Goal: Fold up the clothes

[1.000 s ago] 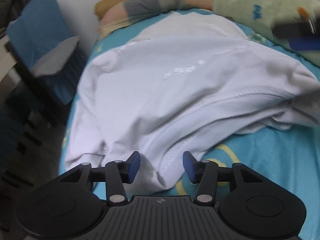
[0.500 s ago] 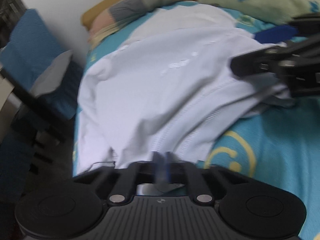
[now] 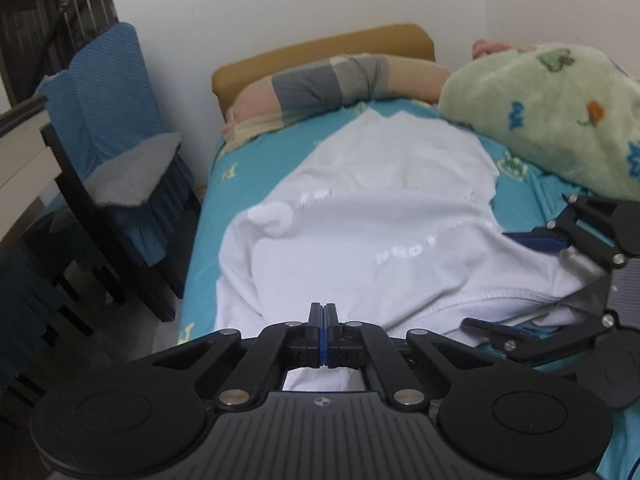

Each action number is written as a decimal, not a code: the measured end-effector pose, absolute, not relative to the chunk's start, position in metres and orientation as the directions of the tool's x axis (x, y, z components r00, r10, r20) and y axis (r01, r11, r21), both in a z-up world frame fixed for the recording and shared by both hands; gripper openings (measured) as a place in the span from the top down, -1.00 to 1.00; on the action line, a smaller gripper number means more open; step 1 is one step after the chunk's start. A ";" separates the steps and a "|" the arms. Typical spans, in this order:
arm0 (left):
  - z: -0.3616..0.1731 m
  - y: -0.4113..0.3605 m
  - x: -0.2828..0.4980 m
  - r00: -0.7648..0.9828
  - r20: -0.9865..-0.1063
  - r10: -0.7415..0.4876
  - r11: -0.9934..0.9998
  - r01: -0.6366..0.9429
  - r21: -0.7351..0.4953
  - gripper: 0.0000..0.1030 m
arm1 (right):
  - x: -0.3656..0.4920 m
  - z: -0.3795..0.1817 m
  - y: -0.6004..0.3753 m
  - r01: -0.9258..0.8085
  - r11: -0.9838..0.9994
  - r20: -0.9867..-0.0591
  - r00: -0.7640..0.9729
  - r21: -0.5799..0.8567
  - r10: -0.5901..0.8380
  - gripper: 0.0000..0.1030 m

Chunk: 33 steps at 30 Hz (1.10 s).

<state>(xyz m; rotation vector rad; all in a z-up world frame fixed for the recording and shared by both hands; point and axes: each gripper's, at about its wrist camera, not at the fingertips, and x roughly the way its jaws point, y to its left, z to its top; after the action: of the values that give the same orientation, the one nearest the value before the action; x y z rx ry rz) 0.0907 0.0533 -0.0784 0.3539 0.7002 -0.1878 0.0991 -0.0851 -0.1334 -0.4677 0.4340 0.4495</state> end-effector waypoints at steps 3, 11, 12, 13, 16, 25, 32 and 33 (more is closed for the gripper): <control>-0.089 0.053 0.097 0.735 -0.676 -0.055 0.914 0.310 0.262 0.89 | 0.094 -0.138 -0.082 -0.484 0.762 -0.492 0.833 -0.430 0.252 -0.32; -0.110 0.038 0.095 0.726 -0.678 -0.120 0.859 0.418 0.296 0.31 | 0.097 -0.122 -0.104 -0.348 0.849 -0.393 0.901 -0.398 0.185 -0.32; -0.111 0.034 0.093 0.733 -0.668 -0.130 0.847 0.432 0.309 0.21 | 0.097 -0.117 -0.107 -0.324 0.865 -0.366 0.913 -0.382 0.180 -0.32; -0.112 0.029 0.090 0.742 -0.655 -0.144 0.834 0.448 0.324 0.11 | 0.097 -0.112 -0.110 -0.301 0.881 -0.339 0.924 -0.364 0.175 -0.32; -0.117 0.010 0.081 0.767 -0.614 -0.186 0.784 0.493 0.378 -0.03 | 0.097 -0.100 -0.121 -0.248 0.920 -0.285 0.945 -0.304 0.161 -0.32; -0.123 -0.019 0.070 0.936 -0.351 0.021 0.690 0.240 0.682 -0.18 | 0.104 -0.080 -0.157 -0.135 0.989 -0.259 0.959 -0.060 0.115 -0.32; -0.073 0.003 0.056 0.981 -0.182 0.070 0.798 0.054 0.600 -0.40 | 0.117 -0.080 -0.185 -0.088 0.988 -0.320 0.939 0.125 0.124 -0.32; -0.068 0.004 0.053 0.984 -0.158 0.077 0.810 0.031 0.586 -0.40 | 0.119 -0.081 -0.187 -0.091 0.986 -0.337 0.932 0.141 0.134 -0.32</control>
<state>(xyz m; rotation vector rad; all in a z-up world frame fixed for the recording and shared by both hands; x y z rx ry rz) 0.0533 0.0036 -0.0677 0.6272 0.1782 0.0251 0.1194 -0.1867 -0.0813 0.1236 0.3526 0.1159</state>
